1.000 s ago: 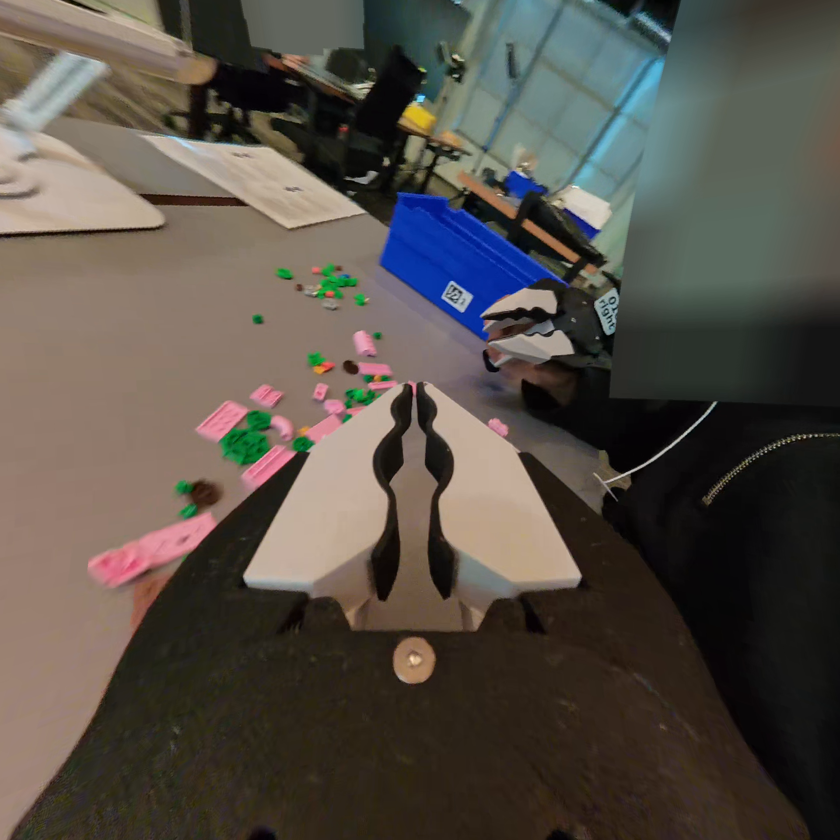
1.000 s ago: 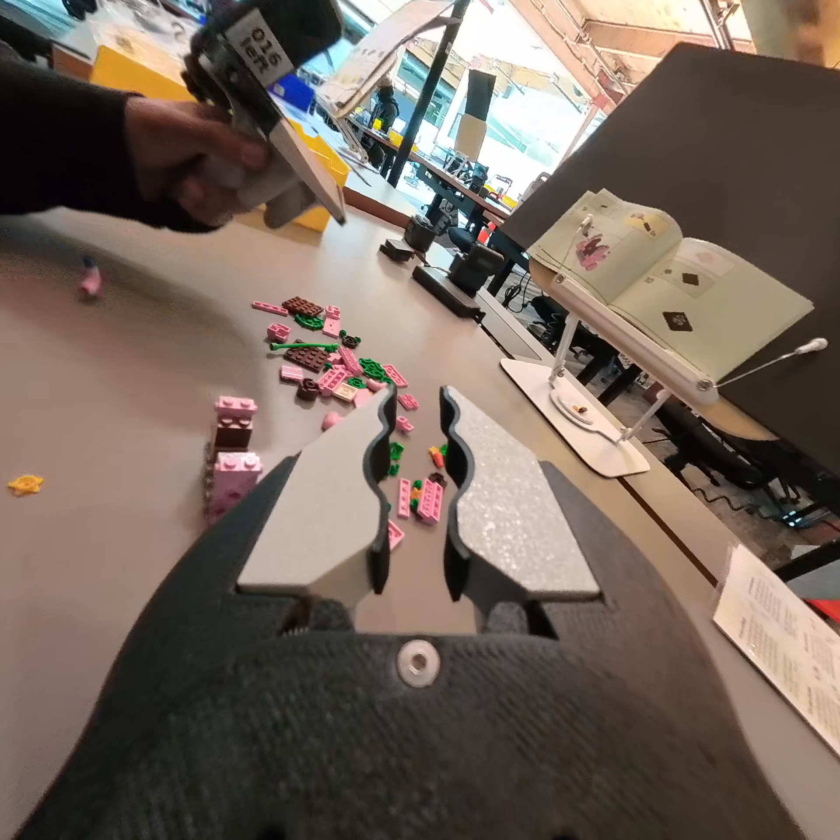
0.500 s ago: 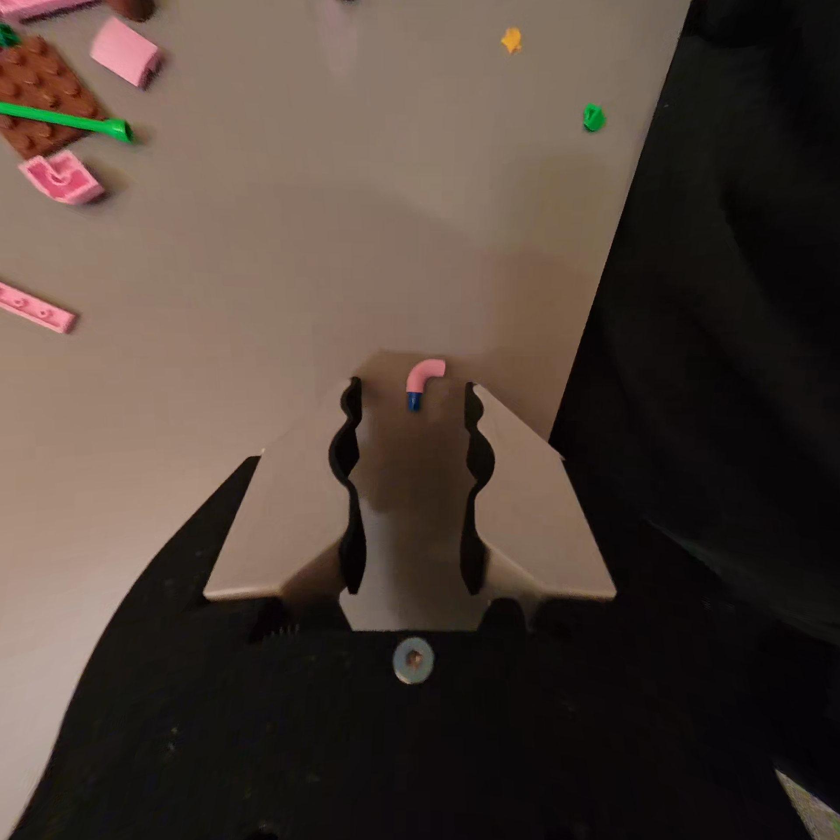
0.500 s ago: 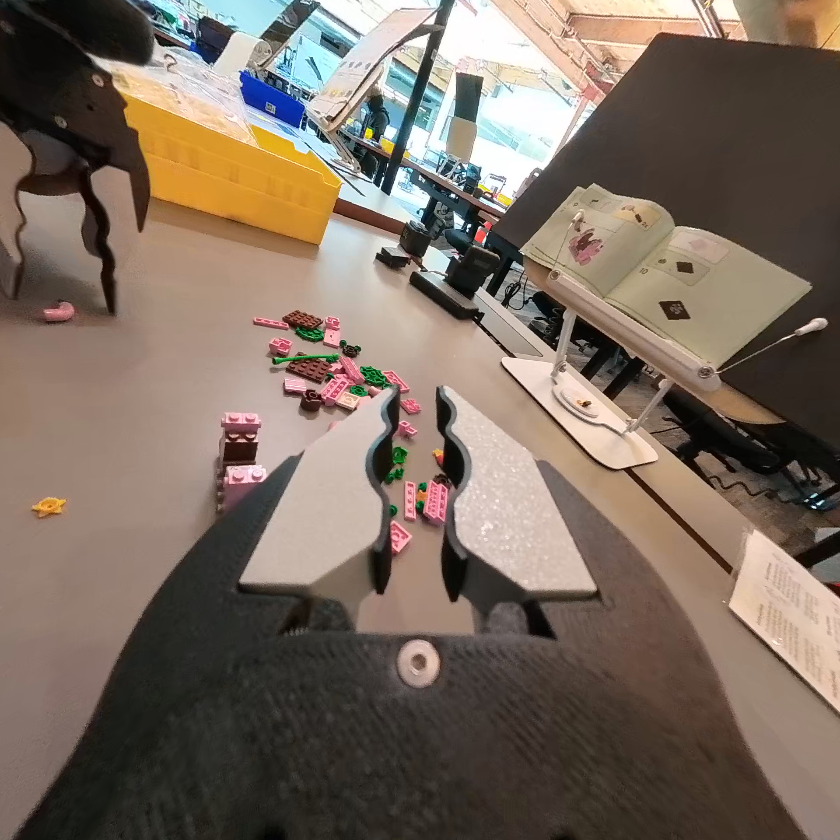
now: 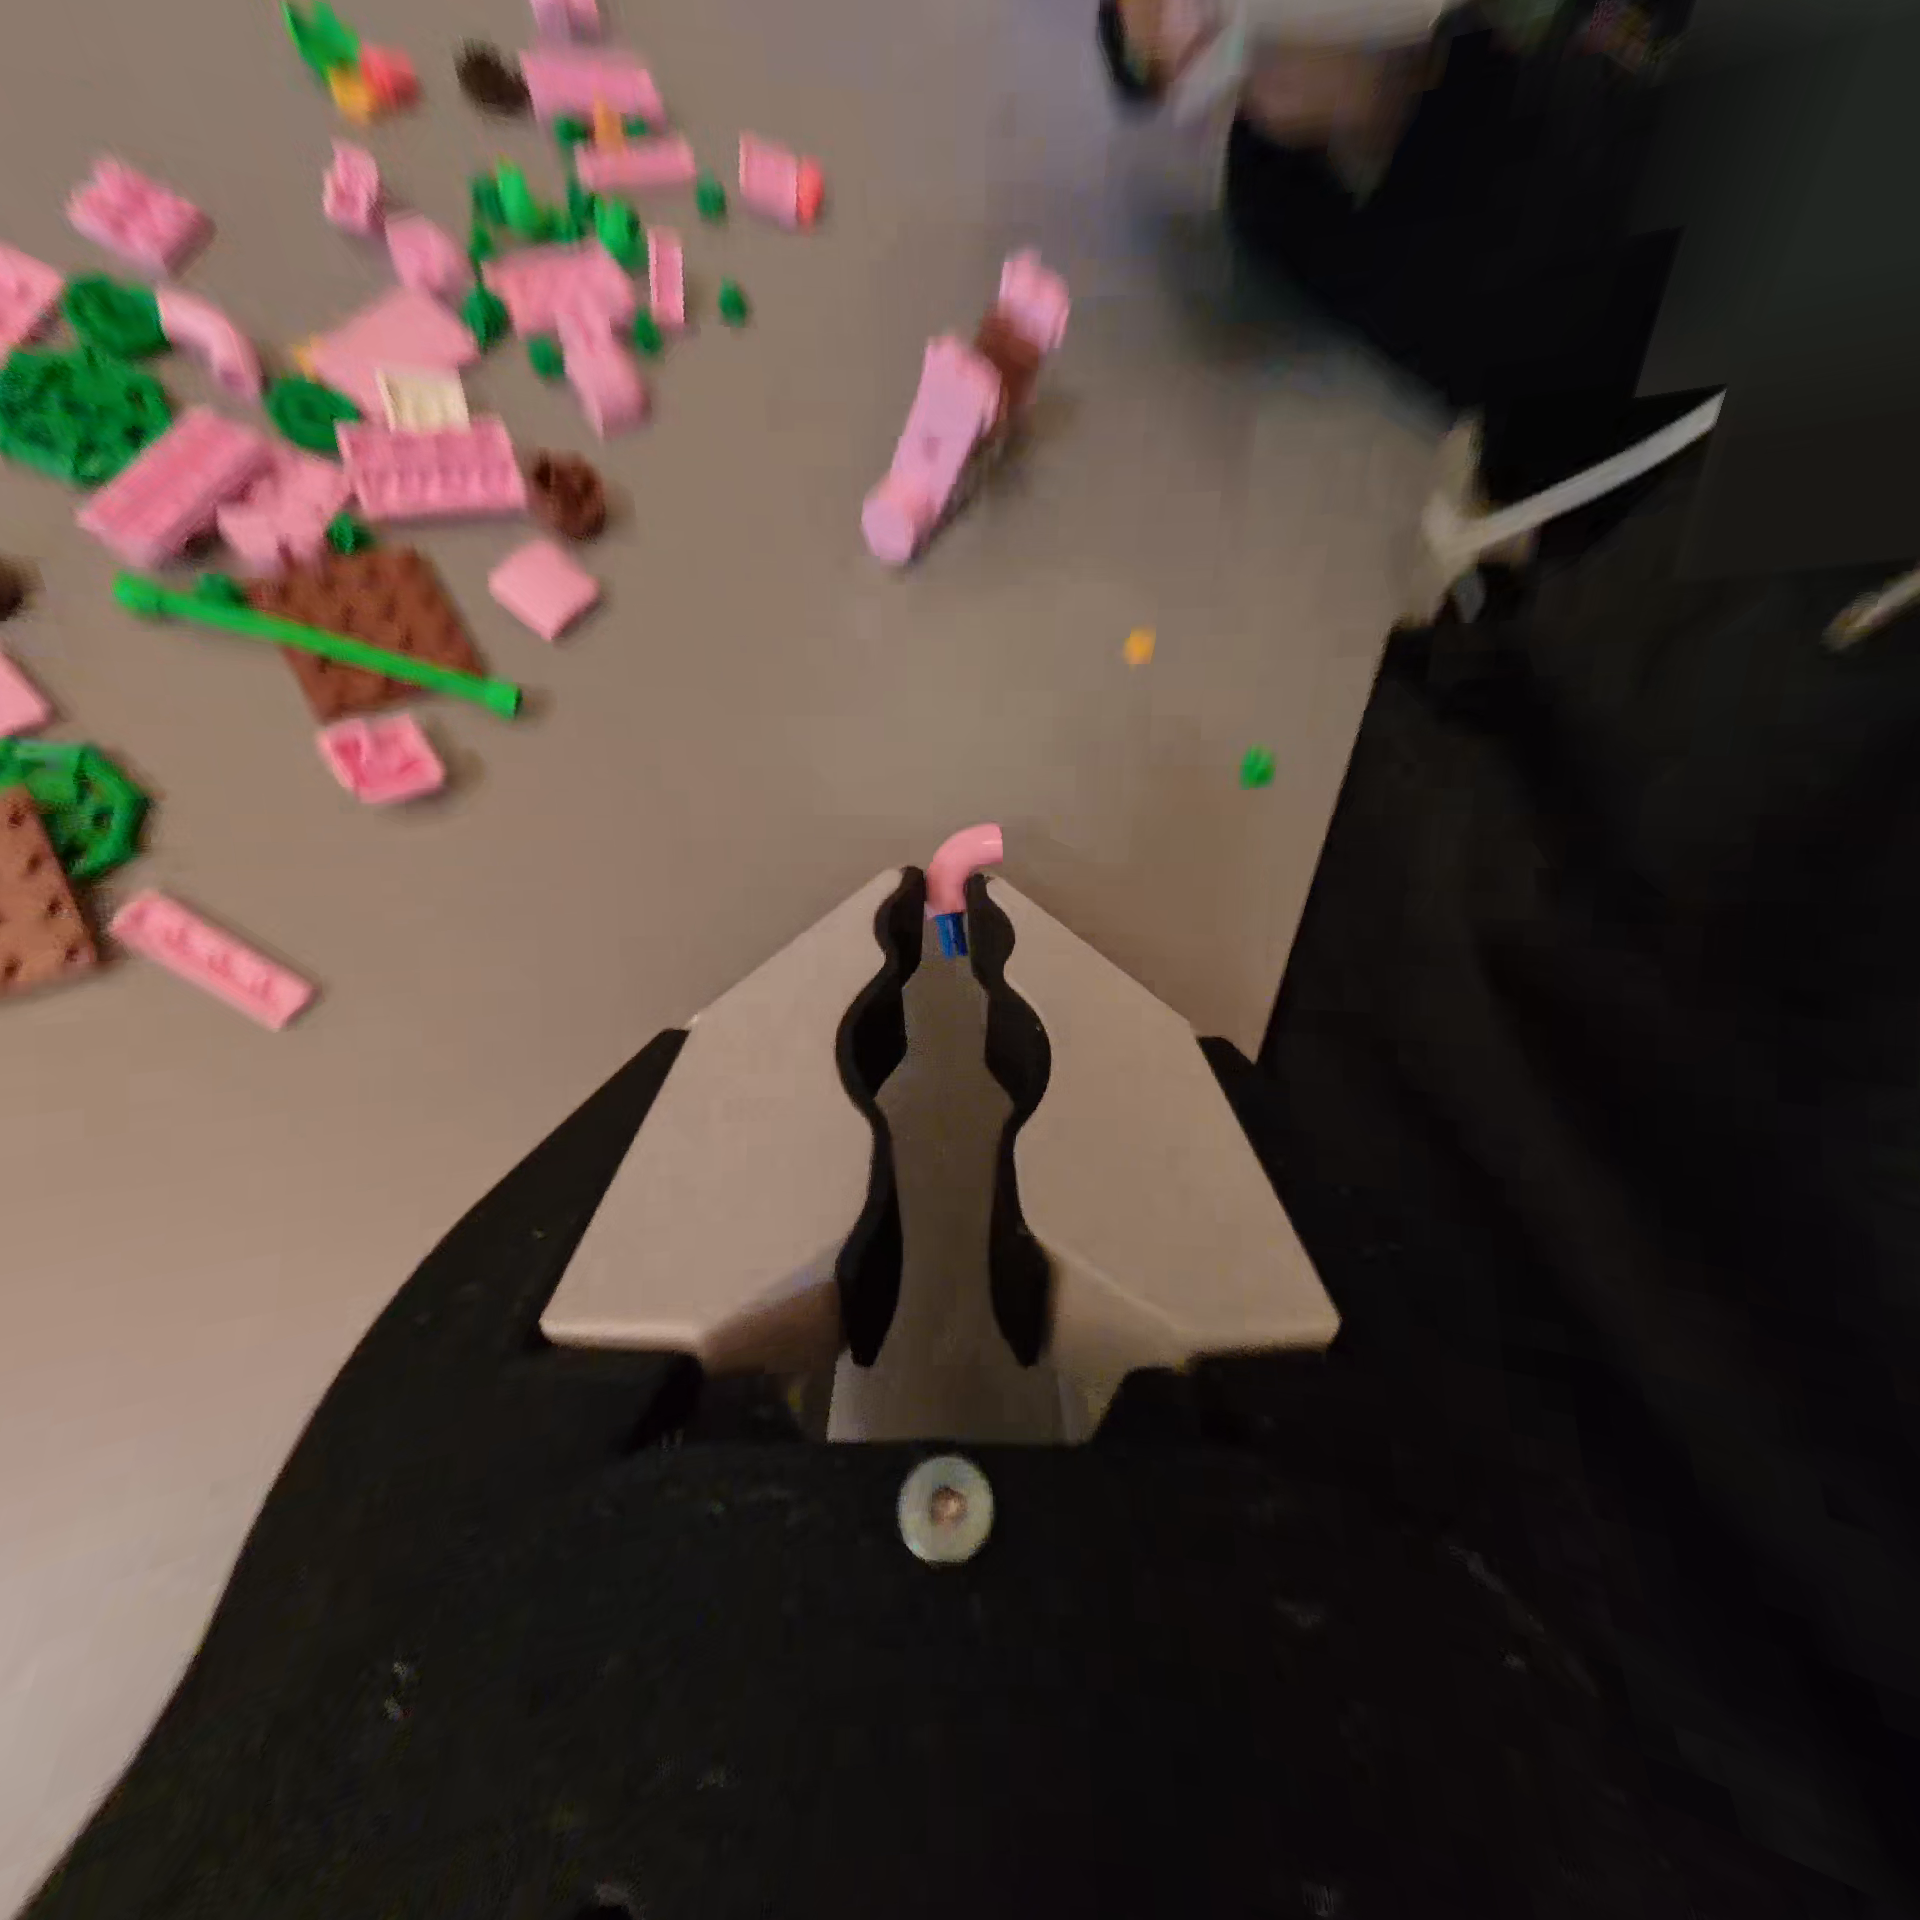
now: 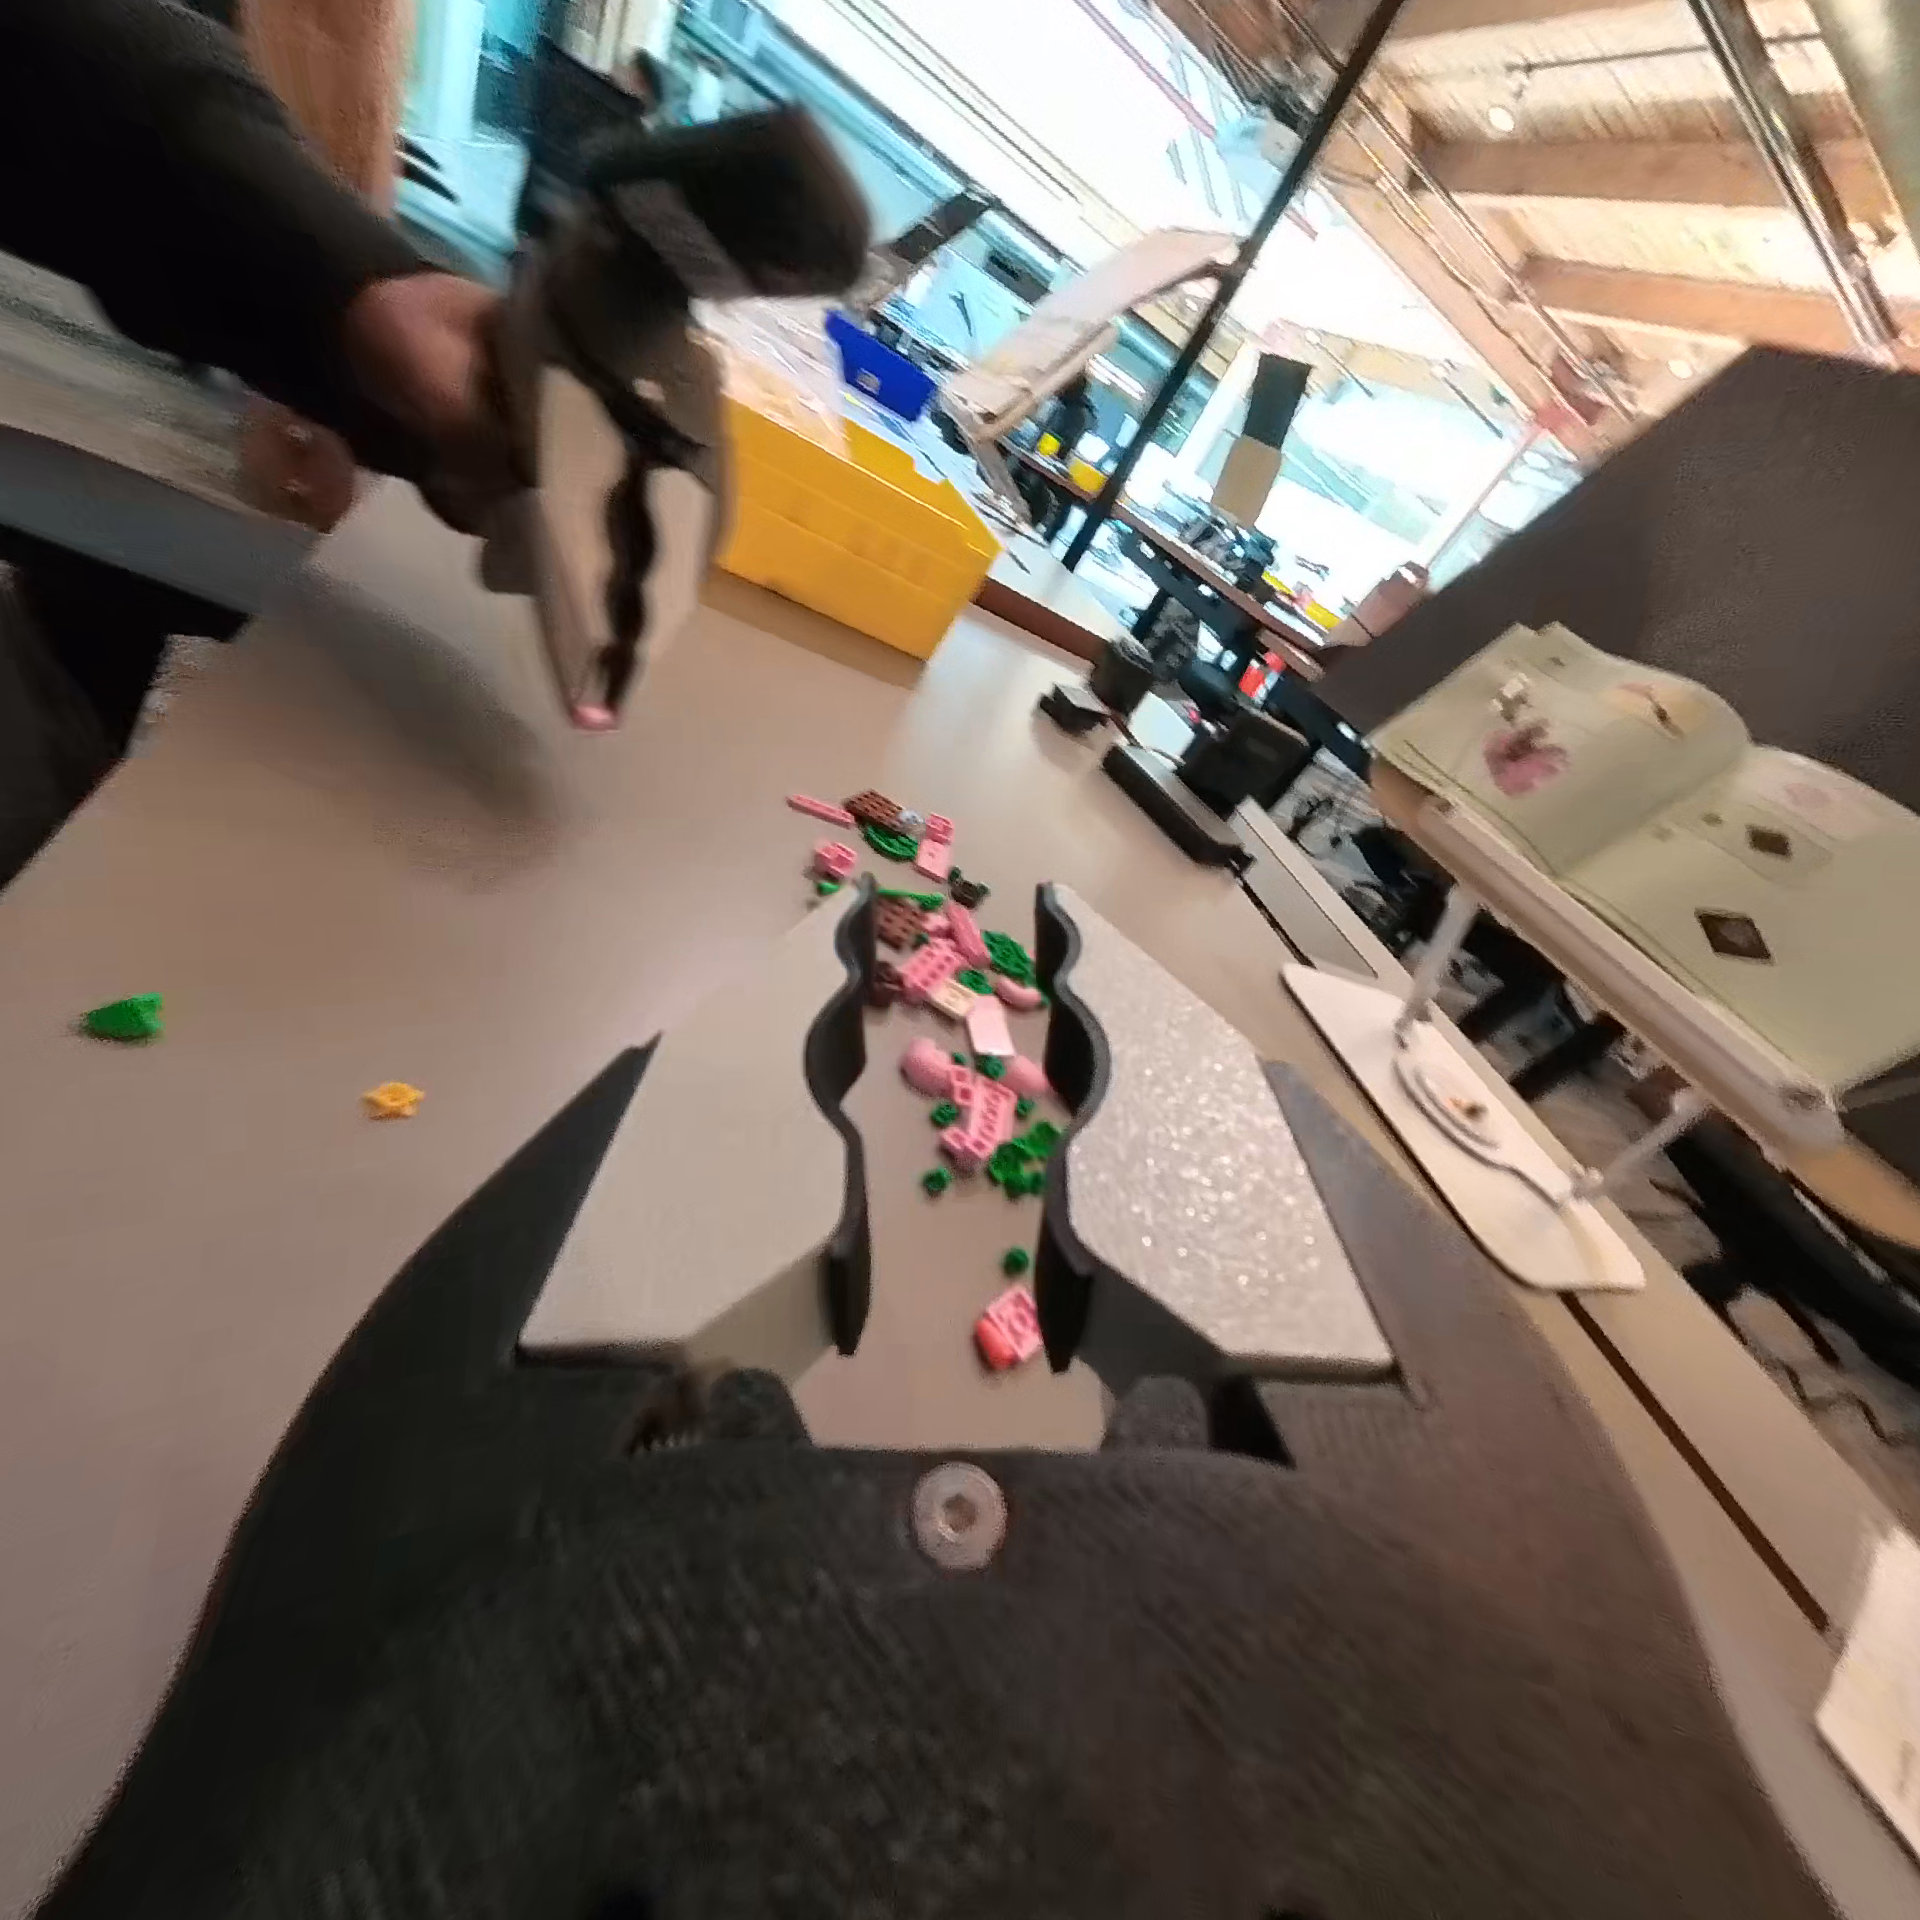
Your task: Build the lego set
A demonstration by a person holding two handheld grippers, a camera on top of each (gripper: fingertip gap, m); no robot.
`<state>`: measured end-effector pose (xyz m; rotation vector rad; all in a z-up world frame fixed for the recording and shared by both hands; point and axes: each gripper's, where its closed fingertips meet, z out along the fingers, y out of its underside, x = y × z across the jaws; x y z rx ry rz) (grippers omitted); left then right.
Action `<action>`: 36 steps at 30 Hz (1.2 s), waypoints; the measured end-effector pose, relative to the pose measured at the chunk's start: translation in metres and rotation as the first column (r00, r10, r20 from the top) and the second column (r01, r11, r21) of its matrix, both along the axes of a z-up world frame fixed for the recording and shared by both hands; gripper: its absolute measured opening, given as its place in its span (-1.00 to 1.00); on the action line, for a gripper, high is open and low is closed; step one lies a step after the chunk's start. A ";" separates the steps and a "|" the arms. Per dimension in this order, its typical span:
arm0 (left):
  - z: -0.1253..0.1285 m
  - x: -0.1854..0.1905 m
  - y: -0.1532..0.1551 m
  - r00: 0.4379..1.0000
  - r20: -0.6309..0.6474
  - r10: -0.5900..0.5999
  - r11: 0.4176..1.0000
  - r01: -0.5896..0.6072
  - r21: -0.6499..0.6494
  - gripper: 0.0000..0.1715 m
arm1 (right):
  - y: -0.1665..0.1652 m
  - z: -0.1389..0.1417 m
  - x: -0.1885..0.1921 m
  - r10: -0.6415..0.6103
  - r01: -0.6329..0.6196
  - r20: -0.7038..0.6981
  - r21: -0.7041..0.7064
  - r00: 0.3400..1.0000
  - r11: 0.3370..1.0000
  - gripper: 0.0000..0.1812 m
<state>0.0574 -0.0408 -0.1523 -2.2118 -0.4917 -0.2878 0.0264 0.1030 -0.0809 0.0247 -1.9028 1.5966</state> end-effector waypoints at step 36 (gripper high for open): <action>0.075 -0.024 0.135 0.750 0.381 -0.541 0.752 0.228 0.618 -0.93 | -0.002 0.003 0.017 0.080 -0.079 0.026 -0.036 0.996 0.996 -0.68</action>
